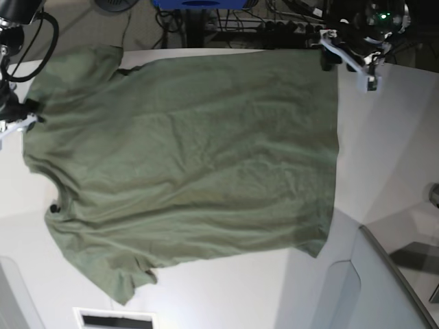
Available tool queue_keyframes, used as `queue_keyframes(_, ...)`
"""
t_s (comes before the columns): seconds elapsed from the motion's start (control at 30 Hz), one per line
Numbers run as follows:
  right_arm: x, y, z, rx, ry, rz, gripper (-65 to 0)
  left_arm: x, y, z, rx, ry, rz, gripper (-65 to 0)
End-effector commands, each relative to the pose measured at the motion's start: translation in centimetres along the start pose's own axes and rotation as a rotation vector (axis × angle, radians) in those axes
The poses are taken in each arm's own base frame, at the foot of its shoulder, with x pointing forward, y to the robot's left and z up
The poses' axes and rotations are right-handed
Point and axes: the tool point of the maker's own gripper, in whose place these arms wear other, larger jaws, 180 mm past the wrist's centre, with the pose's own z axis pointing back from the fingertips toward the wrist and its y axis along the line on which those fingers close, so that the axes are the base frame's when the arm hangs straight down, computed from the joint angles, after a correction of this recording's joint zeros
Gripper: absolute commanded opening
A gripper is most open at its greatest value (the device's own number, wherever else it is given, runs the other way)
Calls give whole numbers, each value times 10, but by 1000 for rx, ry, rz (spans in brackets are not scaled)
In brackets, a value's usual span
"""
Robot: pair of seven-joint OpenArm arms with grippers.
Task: Layout the t-shirt on the table in an organized manner, then fold the t-shirt properly
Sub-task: 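Release and regrasp the shirt sides with both grippers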
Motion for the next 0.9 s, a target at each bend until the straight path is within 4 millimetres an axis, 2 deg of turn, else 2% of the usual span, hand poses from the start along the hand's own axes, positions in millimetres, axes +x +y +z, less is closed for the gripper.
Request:
queue_keyframes(0.0, 20, -4, 7, -8, -60, 15, -372, 3, 13, 7, 33, -14, -3, -296)
queue_keyframes(0.13, 36, -1, 13, -3, -104, 33, -371, 10, 52, 19, 131, -44, 35, -298)
queue_keyframes(0.17, 42, 8, 13, 21, -115, 62, -375, 21, 56, 19, 138, -74, 47, -299)
queue_keyframes(0.27, 56, 43, 9, 120, -123, 215, -378, 66, 43, 14, 86, -191, 84, -321)
queue_keyframes(0.3, 57, 58, 4, 156, -115, 256, -381, 86, 36, 11, 61, -240, 93, -374)
queue_keyframes(0.33, 60, 72, 1, 186, -112, 284, -395, 109, 22, 5, 22, -285, 91, -466)
queue_keyframes(0.37, 63, 82, -4, 205, -105, 299, -429, 126, 10, -3, -5, -313, 80, -594)
queue_keyframes(0.4, 66, 91, -8, 220, -100, 308, -483, 141, 1, -11, -25, -331, 68, -650)
queue_keyframes(0.5, 88, 114, -19, 261, -116, 314, -650, 177, -28, -41, -59, -344, 4, -650)
queue_keyframes(0.6, 112, 132, -32, 296, -142, 311, -635, 195, -54, -73, -70, -304, -80, -650)
queue_keyframes(0.63, 119, 135, -36, 299, -147, 314, -636, 198, -58, -81, -65, -290, -90, -650)
queue_keyframes(0.73, 136, 154, -49, 330, -164, 343, -636, 205, -61, -100, -40, -257, -98, -650)
queue_keyframes(0.87, 147, 162, -69, 339, -163, 356, -635, 208, -60, -117, -15, -226, -117, -650)
